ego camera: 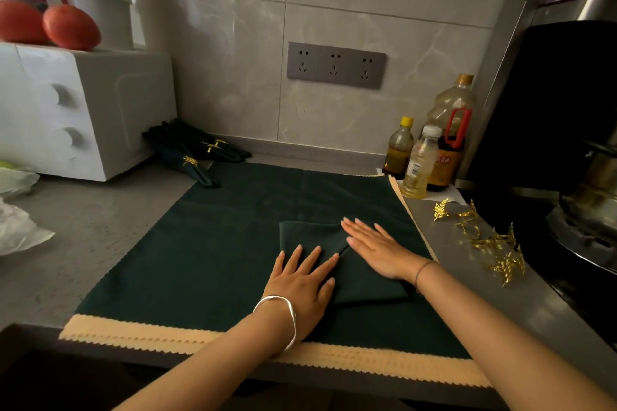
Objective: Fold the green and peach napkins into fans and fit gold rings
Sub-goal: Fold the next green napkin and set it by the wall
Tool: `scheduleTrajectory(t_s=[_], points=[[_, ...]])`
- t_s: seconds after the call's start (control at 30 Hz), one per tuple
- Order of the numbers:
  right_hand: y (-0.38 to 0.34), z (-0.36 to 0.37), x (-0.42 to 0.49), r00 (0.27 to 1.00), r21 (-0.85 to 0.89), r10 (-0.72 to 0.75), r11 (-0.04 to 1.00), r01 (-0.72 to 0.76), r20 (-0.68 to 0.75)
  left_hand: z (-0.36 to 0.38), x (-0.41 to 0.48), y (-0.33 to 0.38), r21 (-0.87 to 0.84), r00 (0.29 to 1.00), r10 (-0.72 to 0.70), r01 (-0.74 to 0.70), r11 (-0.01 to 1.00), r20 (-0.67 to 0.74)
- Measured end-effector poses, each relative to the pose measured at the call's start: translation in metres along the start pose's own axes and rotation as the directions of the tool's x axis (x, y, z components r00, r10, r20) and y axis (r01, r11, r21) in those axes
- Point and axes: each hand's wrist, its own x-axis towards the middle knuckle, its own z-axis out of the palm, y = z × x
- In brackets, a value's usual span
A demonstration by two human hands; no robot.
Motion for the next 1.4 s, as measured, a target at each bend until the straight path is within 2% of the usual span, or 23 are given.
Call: scheduleTrajectory(t_s=[0.07,0.13,0.2,0.27,0.37,0.53,0.63,0.77,0.83,0.9,1.13,1.4], points=[[0.000,-0.003,0.000,0.997,0.110,0.008,0.994,0.001,-0.077,0.000,0.000,0.001,0.003,1.000,-0.004,0.004,1.000,0.000],[-0.004,-0.009,-0.010,0.976,0.217,0.005,0.975,0.044,-0.219,0.000,0.000,0.000,0.004,1.000,-0.008,0.008,1.000,0.003],[-0.012,-0.018,-0.030,0.943,0.178,-0.069,0.975,0.133,-0.325,0.000,0.001,0.000,0.003,1.000,-0.010,0.010,1.000,-0.001],[-0.021,-0.025,-0.058,0.937,0.044,-0.187,0.977,0.209,-0.296,0.002,0.001,0.000,0.002,1.000,-0.010,0.010,1.000,-0.012],[-0.027,-0.026,-0.090,0.957,-0.188,-0.257,0.955,0.230,-0.133,0.003,0.002,-0.001,0.001,1.000,-0.014,0.014,1.000,-0.021],[-0.009,-0.020,-0.103,0.965,-0.286,-0.252,0.932,0.221,-0.074,0.004,0.002,-0.001,-0.040,0.999,-0.023,0.021,0.999,-0.040],[0.000,-0.022,-0.098,0.977,-0.216,-0.195,0.961,0.172,-0.087,0.003,0.002,-0.002,-0.055,0.999,-0.024,0.022,0.998,-0.030],[0.011,-0.027,-0.080,0.980,0.158,-0.120,0.977,0.145,-0.158,0.000,0.000,-0.002,-0.135,1.000,-0.022,0.022,0.991,0.000],[0.011,-0.029,-0.073,0.982,0.271,-0.097,0.953,0.138,-0.160,-0.002,-0.002,-0.001,-0.184,0.999,-0.024,0.028,0.983,0.027],[0.007,-0.031,-0.067,0.982,0.338,-0.069,0.933,0.126,-0.176,-0.003,-0.002,-0.002,-0.152,0.999,-0.017,0.023,0.988,0.042],[0.004,-0.020,-0.045,0.960,0.389,0.086,0.921,0.025,-0.267,-0.007,0.002,-0.004,-0.168,0.998,-0.013,0.024,0.985,0.065],[-0.004,-0.022,-0.039,0.965,0.353,0.153,0.933,-0.069,-0.214,-0.020,0.017,-0.007,-0.212,0.992,-0.037,0.062,0.975,0.118]])
